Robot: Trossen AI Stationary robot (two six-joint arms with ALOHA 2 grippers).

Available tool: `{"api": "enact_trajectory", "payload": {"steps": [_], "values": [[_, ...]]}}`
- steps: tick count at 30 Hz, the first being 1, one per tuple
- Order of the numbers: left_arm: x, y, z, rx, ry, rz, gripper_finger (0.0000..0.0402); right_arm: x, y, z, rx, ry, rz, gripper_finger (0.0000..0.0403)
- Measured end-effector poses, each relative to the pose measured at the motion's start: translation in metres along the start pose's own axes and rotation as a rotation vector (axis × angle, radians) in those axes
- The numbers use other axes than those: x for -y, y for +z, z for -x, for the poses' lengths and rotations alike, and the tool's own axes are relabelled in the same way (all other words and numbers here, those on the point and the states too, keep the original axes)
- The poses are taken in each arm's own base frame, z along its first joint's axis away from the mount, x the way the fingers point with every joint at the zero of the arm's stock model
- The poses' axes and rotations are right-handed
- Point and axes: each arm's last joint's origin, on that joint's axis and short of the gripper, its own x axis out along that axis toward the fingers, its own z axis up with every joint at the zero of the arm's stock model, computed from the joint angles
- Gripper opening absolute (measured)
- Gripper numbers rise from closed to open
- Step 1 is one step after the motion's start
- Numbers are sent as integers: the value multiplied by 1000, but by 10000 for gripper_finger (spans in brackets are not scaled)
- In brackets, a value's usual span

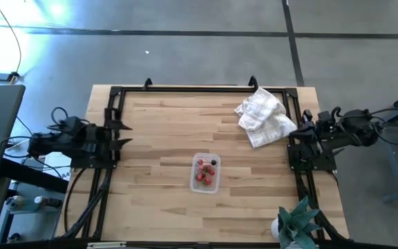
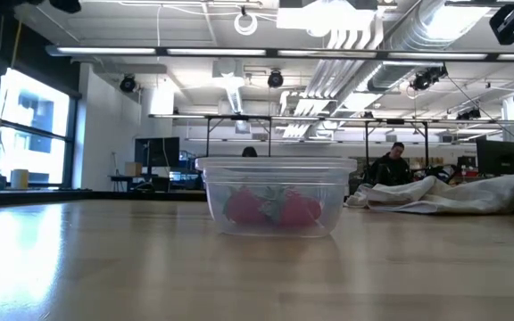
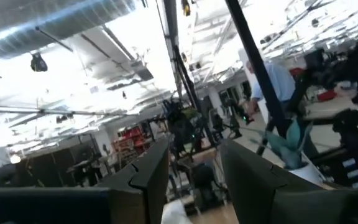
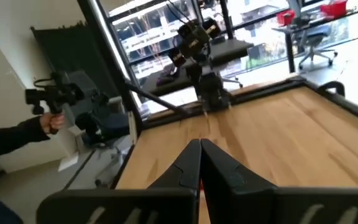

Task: Pick and placing Produce into tupperware
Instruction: Return to Home Position

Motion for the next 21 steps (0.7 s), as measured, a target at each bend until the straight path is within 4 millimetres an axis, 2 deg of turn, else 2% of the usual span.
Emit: {"api": "enact_trajectory", "payload": {"steps": [8, 13, 21], "values": [[11, -31, -1, -42, -8, 59, 136, -1, -10, -15, 10, 71, -32, 0], [13, -35, -1, -33, -5, 75, 136, 0, -26, -33, 22, 91, -57, 0], [12, -35, -1, -33, -5, 86, 136, 1, -42, -51, 65, 149, -101, 0]]}}
